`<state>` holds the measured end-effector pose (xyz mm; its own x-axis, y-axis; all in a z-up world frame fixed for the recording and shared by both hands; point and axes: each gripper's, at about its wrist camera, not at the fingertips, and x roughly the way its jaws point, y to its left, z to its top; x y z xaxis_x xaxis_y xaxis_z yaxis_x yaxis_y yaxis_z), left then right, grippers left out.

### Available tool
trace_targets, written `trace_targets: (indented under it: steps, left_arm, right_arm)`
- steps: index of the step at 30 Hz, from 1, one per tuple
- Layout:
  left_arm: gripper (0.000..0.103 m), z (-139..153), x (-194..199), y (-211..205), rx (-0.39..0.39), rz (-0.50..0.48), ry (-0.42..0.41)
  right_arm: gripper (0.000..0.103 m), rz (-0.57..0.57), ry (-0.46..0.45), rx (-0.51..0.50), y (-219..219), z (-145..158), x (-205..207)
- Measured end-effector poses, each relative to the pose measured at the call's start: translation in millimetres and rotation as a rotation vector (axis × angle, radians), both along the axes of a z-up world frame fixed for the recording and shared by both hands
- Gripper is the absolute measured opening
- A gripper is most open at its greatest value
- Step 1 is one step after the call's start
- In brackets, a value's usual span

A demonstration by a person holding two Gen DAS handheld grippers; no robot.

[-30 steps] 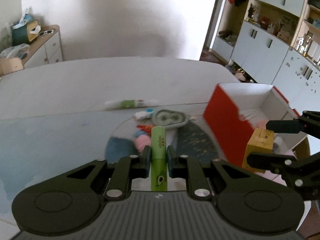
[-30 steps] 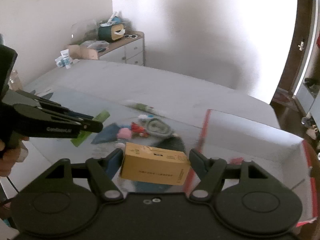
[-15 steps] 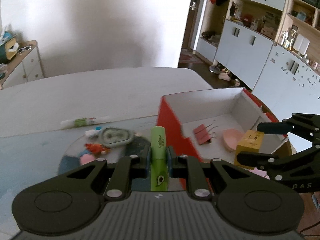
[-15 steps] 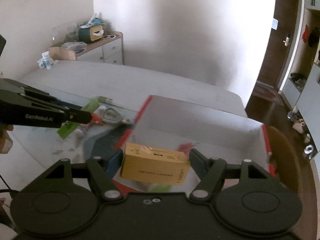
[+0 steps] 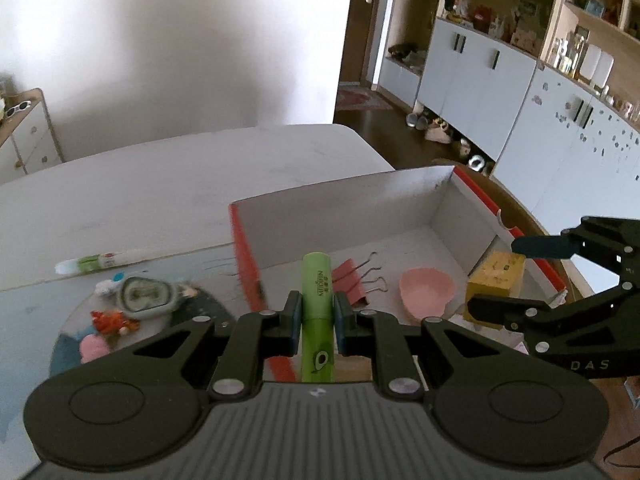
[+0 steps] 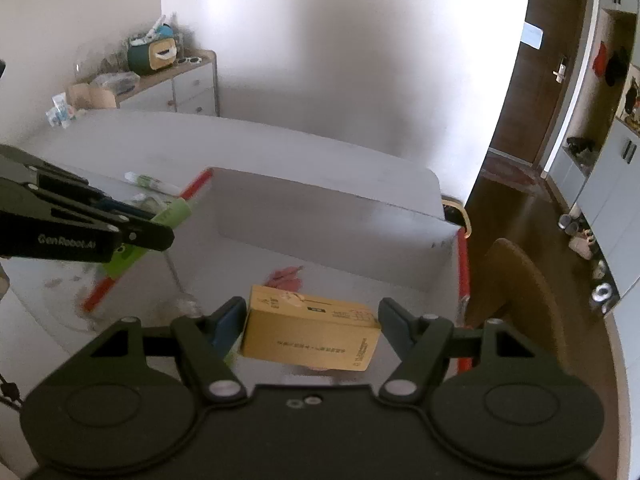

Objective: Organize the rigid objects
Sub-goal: 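Carry the green tube with the left tool while the right tool carries the carton into the box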

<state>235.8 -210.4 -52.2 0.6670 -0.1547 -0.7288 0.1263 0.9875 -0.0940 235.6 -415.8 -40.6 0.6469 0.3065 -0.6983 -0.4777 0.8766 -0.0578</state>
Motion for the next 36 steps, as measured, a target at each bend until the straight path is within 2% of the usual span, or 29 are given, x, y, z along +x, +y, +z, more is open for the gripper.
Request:
trace_targets:
  steps: [6, 14, 19, 24, 28, 36]
  left_arm:
    - [0.016, -13.4, 30.9, -27.6, 0.08, -0.011, 0.021]
    - [0.016, -40.3, 76.9, -38.4, 0.174, 0.017, 0.083]
    - [0.016, -60.8, 100.1, -44.7, 0.198, 0.021, 0.165]
    - [0.016, -76.7, 113.1, -48.7, 0.244, 0.033, 0.212]
    - [0.016, -86.1, 122.3, -50.2, 0.255, 0.036, 0.269]
    - [0.016, -95.3, 134.2, -56.4, 0.294, 0.029, 0.331]
  right_arm:
    - [0.072, 0.033, 0.005, -0.047, -6.4, -12.0, 27.1]
    - [0.072, 0.114, 0.032, -0.136, 7.0, -32.6, 60.3]
    - [0.072, 0.161, 0.061, -0.18, 16.7, -44.9, 74.3]
    - [0.072, 0.192, 0.083, -0.211, 20.1, -55.4, 85.0]
    - [0.072, 0.209, 0.126, -0.227, 20.2, -63.0, 86.4]
    - [0.072, 0.207, 0.178, -0.249, 24.8, -64.7, 88.3]
